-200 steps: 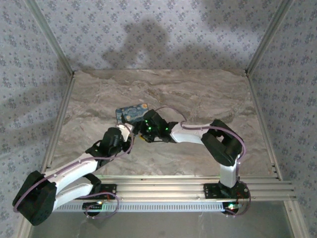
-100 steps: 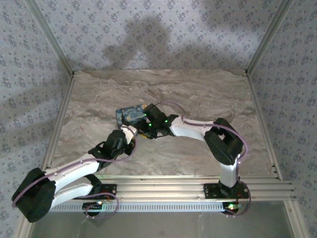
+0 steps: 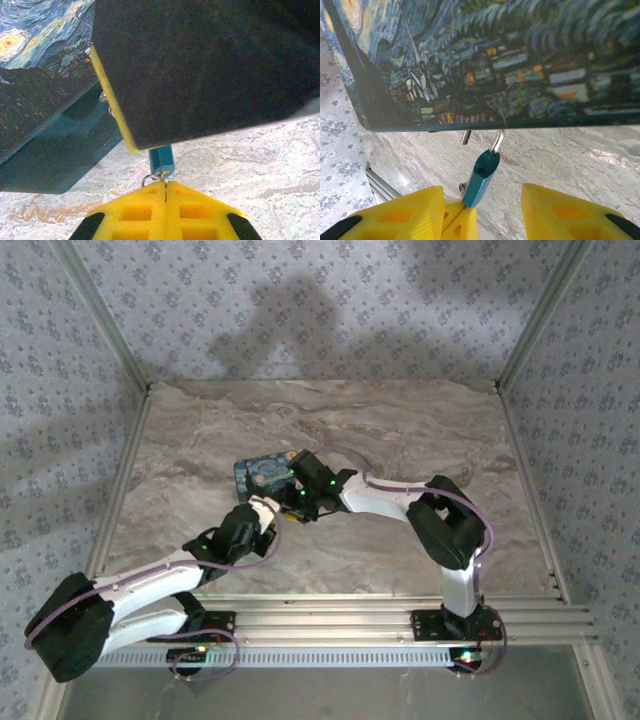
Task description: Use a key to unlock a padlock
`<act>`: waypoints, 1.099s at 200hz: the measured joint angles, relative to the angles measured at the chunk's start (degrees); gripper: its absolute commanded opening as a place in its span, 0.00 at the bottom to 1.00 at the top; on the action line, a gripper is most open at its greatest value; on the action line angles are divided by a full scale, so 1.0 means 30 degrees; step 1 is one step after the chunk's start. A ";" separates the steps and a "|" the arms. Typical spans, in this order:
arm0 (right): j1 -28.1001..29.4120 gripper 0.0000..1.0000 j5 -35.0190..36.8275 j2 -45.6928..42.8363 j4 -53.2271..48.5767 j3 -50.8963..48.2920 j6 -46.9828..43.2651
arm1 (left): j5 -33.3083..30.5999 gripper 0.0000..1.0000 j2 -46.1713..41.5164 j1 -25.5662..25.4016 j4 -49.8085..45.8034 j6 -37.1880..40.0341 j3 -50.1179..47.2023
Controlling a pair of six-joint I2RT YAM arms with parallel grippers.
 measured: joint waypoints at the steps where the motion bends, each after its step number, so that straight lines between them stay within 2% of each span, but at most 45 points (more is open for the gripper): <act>1: 0.0000 0.44 0.0000 0.0007 -0.0015 0.0007 0.0000 | -0.0007 0.00 0.0000 -0.0007 -0.0015 0.0000 0.0000; 67: -0.0036 0.45 -0.0845 0.0408 0.0029 0.0036 0.0102 | -0.0692 0.00 0.0015 -0.0328 -0.0423 -0.0007 0.0000; 127: -0.0262 0.45 -0.2127 0.0532 0.2018 -0.0342 0.0903 | -0.0918 0.00 0.0015 -0.0335 0.0117 -0.0597 0.0000; 142: -0.0284 0.50 -0.2259 0.0532 0.2193 -0.0386 0.1056 | -0.0918 0.00 0.0015 -0.0335 0.0284 -0.0736 -0.0058; 154: -0.0291 0.53 -0.2280 0.0525 0.2375 -0.0466 0.1107 | -0.0911 0.00 0.0007 -0.0335 0.0452 -0.0787 -0.0131; 220: -0.0117 0.53 -0.1319 0.0452 0.2047 -0.0495 0.1013 | 0.0226 0.00 -0.0845 -0.0787 0.2339 -0.0525 -0.0590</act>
